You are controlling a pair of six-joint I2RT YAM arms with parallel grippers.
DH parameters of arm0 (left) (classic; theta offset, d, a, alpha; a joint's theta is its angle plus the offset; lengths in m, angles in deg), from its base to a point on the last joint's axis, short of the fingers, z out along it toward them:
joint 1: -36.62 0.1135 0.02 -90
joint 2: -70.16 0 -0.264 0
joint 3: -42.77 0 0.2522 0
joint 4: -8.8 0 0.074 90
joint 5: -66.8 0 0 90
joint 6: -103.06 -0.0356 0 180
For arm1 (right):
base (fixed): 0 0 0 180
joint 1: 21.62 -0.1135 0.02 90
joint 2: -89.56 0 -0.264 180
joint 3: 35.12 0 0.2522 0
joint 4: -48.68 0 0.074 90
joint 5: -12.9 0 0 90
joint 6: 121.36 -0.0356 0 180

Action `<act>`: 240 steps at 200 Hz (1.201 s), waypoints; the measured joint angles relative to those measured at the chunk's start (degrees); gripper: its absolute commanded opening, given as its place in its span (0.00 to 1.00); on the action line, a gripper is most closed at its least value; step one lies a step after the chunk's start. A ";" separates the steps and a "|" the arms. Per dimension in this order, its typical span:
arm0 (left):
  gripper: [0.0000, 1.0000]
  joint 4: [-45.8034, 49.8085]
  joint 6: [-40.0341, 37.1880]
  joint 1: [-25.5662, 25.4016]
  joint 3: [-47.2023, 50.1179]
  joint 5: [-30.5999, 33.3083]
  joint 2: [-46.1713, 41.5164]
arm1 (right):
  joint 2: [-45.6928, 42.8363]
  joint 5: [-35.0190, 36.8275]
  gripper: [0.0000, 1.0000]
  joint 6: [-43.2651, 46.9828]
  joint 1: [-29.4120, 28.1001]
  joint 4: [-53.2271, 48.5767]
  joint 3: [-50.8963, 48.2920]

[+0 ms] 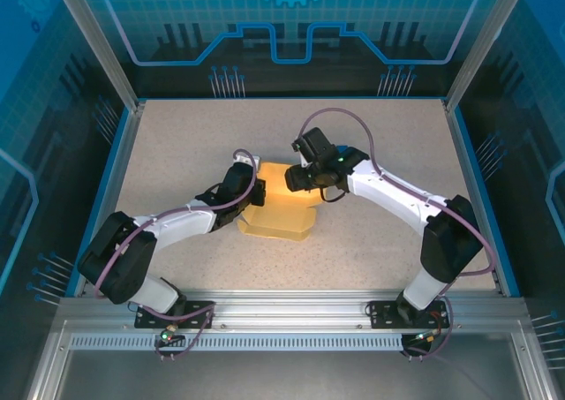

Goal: Fold the paper box

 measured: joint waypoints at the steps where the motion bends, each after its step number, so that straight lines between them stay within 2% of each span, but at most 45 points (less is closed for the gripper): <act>1: 0.00 0.00 0.00 0.00 0.00 0.02 0.00 | 0.00 -0.02 0.52 -0.02 0.04 0.09 -0.02; 61: 0.00 0.04 0.02 -0.09 0.00 0.96 0.00 | -1.51 0.28 0.53 1.95 0.57 0.20 -1.03; 132: 0.00 1.07 0.48 -0.15 0.00 1.55 0.00 | -12.46 0.00 0.57 5.70 0.20 -1.81 -8.37; 181: 0.00 1.07 1.31 -0.15 0.00 1.77 -0.33 | -11.17 -2.86 0.58 2.27 -2.73 0.26 -14.10; 240: 0.00 1.05 1.42 -0.15 0.00 1.75 -0.52 | -8.20 -2.64 0.59 -1.99 -1.86 3.19 -14.62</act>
